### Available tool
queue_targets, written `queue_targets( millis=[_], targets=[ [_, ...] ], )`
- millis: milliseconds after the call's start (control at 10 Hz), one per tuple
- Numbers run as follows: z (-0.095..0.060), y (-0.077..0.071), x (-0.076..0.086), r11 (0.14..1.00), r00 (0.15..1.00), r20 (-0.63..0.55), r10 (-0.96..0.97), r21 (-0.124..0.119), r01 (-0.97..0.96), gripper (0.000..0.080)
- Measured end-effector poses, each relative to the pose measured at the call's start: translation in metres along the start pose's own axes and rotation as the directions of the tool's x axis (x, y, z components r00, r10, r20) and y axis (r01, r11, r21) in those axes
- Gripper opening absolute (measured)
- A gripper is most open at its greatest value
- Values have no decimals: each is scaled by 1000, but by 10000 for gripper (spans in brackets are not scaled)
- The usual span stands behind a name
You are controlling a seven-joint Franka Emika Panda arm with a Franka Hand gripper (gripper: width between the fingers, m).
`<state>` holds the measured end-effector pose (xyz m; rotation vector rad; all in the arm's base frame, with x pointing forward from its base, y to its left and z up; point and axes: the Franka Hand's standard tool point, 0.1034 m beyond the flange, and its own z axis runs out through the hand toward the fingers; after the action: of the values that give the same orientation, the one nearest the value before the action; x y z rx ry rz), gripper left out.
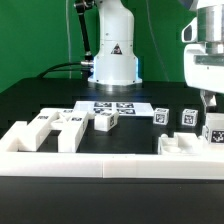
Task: Assemble chair
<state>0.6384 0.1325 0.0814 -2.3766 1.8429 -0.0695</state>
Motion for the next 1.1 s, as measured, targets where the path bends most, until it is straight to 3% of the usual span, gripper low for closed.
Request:
queue_targets(
  millis=[100, 200, 600, 700, 1100],
  targets=[
    [0, 1, 0, 997, 997, 0, -79, -9, 79, 649],
    [-3, 5, -2, 982, 983, 7, -184, -45, 185, 649],
    [-25, 3, -5, 857, 858, 42, -511, -43, 513, 649],
    [-32, 4, -6, 858, 859, 51, -510, -46, 512, 649],
    [-29, 4, -6, 855, 856, 50, -514, -47, 516, 649]
  ],
)
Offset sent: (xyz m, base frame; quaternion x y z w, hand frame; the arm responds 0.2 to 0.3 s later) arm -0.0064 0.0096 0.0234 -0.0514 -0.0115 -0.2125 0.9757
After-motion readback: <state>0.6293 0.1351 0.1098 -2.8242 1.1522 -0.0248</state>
